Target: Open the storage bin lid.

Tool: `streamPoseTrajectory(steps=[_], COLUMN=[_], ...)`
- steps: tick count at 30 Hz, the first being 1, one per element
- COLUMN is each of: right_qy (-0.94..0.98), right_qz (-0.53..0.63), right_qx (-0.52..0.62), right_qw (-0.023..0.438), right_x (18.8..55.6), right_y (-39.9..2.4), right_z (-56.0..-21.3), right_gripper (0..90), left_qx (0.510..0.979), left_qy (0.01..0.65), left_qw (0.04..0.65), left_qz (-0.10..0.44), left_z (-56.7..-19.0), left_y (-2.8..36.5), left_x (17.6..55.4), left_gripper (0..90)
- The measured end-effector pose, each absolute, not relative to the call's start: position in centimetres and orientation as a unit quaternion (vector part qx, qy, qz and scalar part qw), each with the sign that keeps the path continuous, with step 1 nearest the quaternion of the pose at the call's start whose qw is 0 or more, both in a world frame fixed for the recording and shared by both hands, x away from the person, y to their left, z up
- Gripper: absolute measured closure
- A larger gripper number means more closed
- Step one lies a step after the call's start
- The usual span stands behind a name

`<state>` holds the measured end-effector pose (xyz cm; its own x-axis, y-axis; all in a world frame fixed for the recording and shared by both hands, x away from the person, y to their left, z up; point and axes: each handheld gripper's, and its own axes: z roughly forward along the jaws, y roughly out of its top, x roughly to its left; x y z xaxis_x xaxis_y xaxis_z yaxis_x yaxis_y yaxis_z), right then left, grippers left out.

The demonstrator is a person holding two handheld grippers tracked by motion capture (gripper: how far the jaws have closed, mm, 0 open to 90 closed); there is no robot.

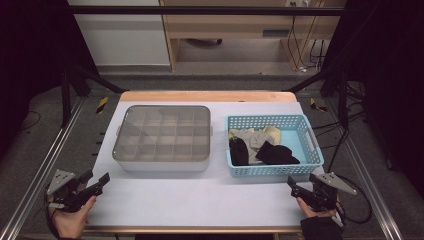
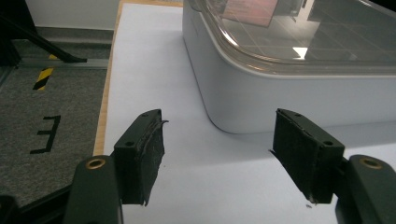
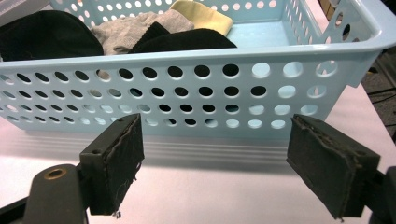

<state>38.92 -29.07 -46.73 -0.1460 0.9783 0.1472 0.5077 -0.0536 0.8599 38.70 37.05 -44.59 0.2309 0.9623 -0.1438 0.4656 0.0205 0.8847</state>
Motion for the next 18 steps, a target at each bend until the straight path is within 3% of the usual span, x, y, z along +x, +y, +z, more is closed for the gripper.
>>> streamPoseTrajectory(steps=[9, 18], right_qy=[0.632, 0.639], right_qz=[0.427, 0.442], right_qx=[0.578, 0.565], right_qw=[0.289, 0.278], right_x=[38.5, 38.4], right_y=[-28.6, -27.7], right_z=[-46.3, -45.2], right_gripper=[22.7, 20.9], left_qx=[0.639, 0.644], left_qy=[0.553, 0.543], left_qw=[0.458, 0.461], left_qz=[0.276, 0.278], left_z=[-44.0, -43.2], left_y=[37.3, 37.3], left_x=[38.3, 38.3], left_gripper=[32.8, 32.2])
